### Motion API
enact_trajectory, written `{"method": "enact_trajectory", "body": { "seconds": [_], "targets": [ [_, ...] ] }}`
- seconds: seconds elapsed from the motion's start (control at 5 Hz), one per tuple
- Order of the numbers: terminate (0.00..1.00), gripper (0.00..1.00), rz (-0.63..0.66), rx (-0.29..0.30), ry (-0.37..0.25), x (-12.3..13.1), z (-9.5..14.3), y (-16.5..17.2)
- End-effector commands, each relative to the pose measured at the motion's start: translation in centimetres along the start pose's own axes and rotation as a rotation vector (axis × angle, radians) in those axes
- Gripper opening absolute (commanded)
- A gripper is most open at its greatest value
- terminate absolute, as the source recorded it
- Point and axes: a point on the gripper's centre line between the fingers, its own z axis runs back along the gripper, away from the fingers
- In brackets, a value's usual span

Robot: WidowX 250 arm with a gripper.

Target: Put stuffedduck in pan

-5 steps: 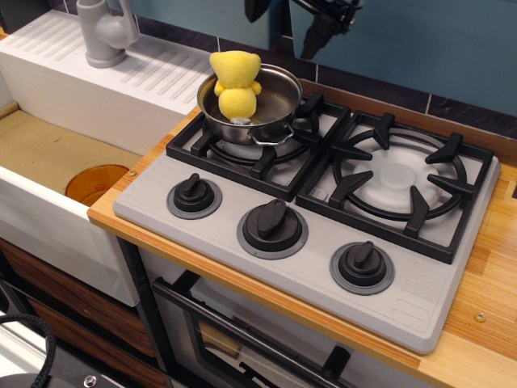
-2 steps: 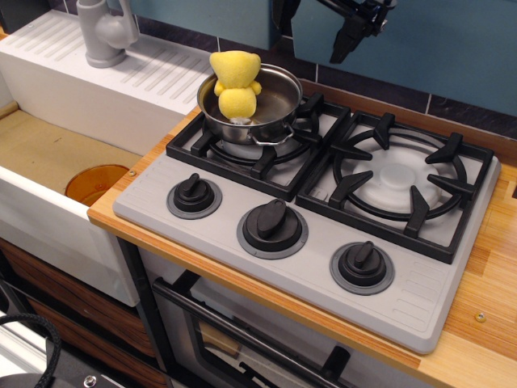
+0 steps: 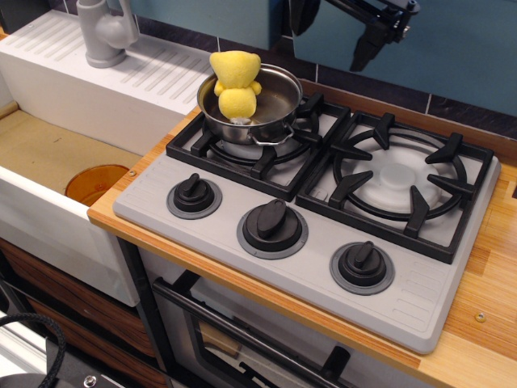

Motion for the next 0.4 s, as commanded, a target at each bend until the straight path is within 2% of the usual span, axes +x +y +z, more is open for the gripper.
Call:
{"method": "enact_trajectory", "body": {
  "seconds": [0.0,0.2],
  "targets": [
    [0.0,1.0,0.004,-0.042,-0.036,0.37,1.64,-0.49],
    [1.0,1.0,-0.007,-0.033,-0.022,0.57,1.29,-0.75]
  ]
}}
